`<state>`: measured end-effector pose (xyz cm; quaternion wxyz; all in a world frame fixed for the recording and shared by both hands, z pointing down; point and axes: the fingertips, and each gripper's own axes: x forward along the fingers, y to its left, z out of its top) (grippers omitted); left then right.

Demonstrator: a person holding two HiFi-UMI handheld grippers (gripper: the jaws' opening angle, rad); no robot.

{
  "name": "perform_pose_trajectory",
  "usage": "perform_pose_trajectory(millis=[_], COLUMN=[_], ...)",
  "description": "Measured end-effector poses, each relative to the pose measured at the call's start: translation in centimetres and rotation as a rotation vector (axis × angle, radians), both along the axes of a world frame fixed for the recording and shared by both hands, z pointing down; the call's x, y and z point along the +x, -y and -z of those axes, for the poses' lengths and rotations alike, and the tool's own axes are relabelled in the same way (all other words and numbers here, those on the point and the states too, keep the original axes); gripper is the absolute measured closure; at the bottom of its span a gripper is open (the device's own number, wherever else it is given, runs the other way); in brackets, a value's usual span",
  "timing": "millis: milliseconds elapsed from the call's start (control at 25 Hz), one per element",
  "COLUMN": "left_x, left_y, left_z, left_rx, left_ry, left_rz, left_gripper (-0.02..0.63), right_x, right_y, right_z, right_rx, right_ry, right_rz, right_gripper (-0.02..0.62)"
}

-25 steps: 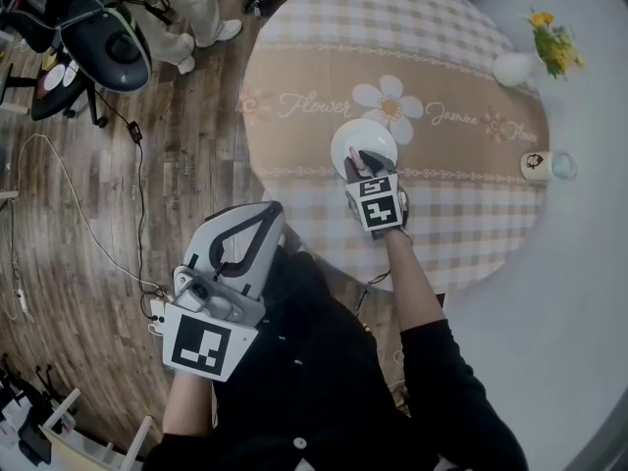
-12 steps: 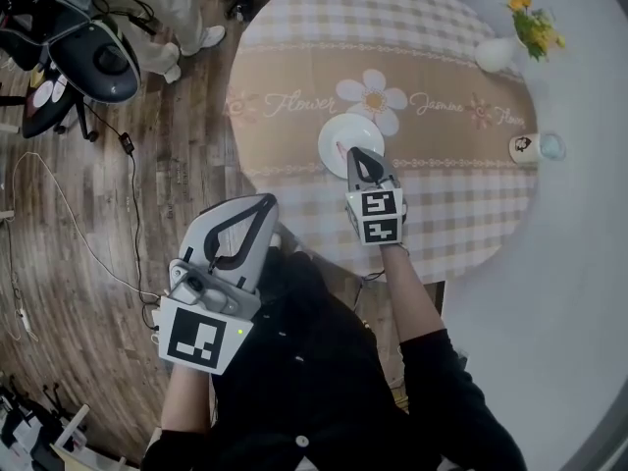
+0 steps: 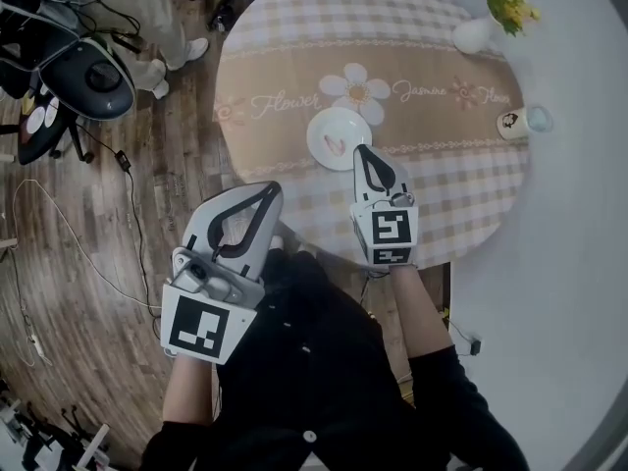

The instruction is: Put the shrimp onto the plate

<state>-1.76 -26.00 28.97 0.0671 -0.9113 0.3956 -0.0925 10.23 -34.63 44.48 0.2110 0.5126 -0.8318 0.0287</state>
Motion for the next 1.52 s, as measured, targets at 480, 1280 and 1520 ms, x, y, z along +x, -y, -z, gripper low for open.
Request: perform_pose_trajectory(millis=[480,1280,1520], left_x=[0.6,0.8,1.6], left_y=[0.0,0.1,-0.2], left_z=[1.4,2.7,2.8], left_rx=[0.013,0.044,0.043], left_ry=[-0.031,-0.014,-0.024], left_rz=[-0.026,-0.059,-0.083], left_gripper=[0.603,0.603,0.603], right_x=[0.0,1.5,2.5], right_y=[-3.4,-8.1,-9.5], right_z=[8.4,16.8,17.6], right_rx=[0.16,0.345,0.354], right_ry=[0.091,0.129,0.146], right_rz=[-0.013,-0.038,-0.073], right_gripper=[0.592,0.592,0.592])
